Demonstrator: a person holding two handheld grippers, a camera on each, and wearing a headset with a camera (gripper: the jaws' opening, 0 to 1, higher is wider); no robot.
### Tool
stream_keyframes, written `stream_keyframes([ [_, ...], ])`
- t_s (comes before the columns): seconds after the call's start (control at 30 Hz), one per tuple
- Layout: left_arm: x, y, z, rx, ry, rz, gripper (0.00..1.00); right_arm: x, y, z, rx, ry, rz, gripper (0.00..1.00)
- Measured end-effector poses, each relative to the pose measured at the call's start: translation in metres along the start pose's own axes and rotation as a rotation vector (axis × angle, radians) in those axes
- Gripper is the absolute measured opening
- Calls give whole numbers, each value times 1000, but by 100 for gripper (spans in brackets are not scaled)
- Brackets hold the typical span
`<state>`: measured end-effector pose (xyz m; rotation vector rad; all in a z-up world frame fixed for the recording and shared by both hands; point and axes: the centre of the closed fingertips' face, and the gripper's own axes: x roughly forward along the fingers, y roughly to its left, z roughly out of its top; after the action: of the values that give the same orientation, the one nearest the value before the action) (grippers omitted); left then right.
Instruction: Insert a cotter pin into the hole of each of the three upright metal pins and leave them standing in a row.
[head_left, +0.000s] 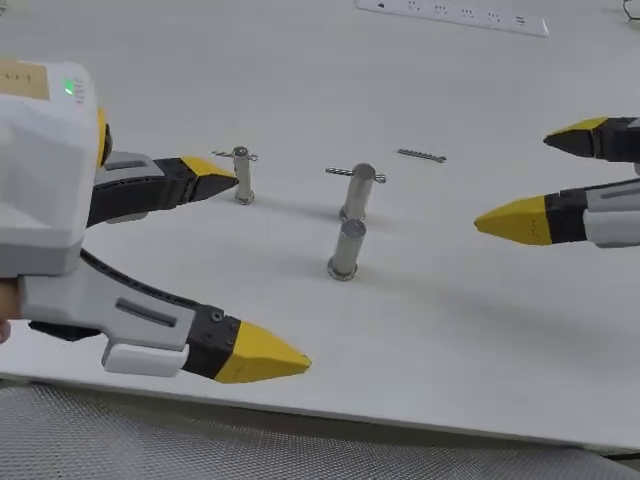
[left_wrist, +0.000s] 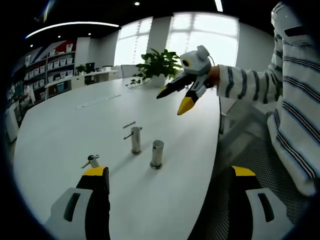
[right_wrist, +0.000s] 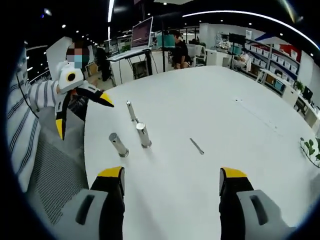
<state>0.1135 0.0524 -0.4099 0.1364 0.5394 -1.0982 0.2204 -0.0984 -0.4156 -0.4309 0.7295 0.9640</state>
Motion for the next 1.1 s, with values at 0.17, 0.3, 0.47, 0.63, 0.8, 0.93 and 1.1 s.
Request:
stream_keyframes([
  [0.17, 1, 3, -1, -24, -3, 17, 99, 15, -11, 4, -42, 17, 38, 67],
  [0.3, -4, 7, -12, -49, 17, 26, 99, 27, -22, 4, -102, 76, 41, 56],
  [0.47, -10, 13, -17, -69, 31, 40, 99, 43, -37, 6, -139, 124, 31, 48],
  [0.63, -15, 19, -20, -88, 22, 55, 99, 56, -44, 8, -155, 144, 37, 40],
  [0.8, -14, 19, -22, -97, 21, 60, 99, 67, -51, 5, -179, 173, 36, 29],
  [0.93, -15, 19, -21, -111, 0, 64, 94, 75, -58, 3, -199, 188, 29, 21],
  [1.1, -15, 19, -18, -136, -22, 71, 94, 85, -59, 1, -210, 205, 52, 19],
])
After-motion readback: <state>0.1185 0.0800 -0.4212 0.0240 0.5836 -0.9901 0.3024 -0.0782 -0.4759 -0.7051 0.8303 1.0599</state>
